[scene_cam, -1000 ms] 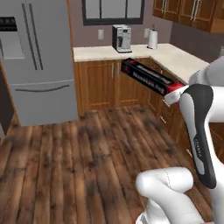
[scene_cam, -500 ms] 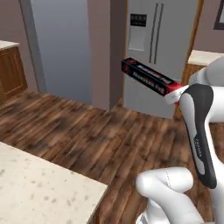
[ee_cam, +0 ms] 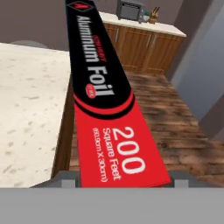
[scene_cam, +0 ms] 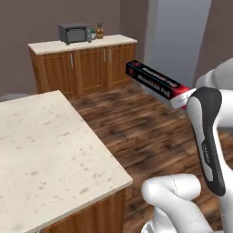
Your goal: Retrieve the tupperware and aluminum foil from the cabinet and place them on the dining counter near the plate with chicken drumstick and shrimp to prepare for storing leftovers.
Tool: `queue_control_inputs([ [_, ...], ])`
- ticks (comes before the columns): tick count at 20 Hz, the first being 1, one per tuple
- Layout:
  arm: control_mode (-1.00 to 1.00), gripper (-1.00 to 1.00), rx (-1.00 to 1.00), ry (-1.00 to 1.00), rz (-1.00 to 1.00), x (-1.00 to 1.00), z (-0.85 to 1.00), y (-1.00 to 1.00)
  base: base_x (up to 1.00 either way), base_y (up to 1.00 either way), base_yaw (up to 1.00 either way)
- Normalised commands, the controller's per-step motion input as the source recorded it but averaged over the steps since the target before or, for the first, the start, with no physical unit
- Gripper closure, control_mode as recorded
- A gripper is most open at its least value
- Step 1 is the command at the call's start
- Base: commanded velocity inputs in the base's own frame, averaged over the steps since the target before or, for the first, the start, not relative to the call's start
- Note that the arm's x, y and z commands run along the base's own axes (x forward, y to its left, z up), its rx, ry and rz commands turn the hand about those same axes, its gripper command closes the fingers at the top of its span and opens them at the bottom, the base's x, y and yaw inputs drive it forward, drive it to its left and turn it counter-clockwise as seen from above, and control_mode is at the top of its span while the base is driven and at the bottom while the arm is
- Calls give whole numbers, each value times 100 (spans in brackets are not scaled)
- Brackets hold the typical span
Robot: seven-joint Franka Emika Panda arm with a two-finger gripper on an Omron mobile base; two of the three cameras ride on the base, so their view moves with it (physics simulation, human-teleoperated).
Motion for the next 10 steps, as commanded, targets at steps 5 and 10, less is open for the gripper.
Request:
queue_control_inputs([
  [5, 100, 100, 0, 0, 0, 0, 0, 0, 19, -81, 54],
  [10, 100, 100, 0, 0, 0, 0, 0, 0, 6, -99, 30],
])
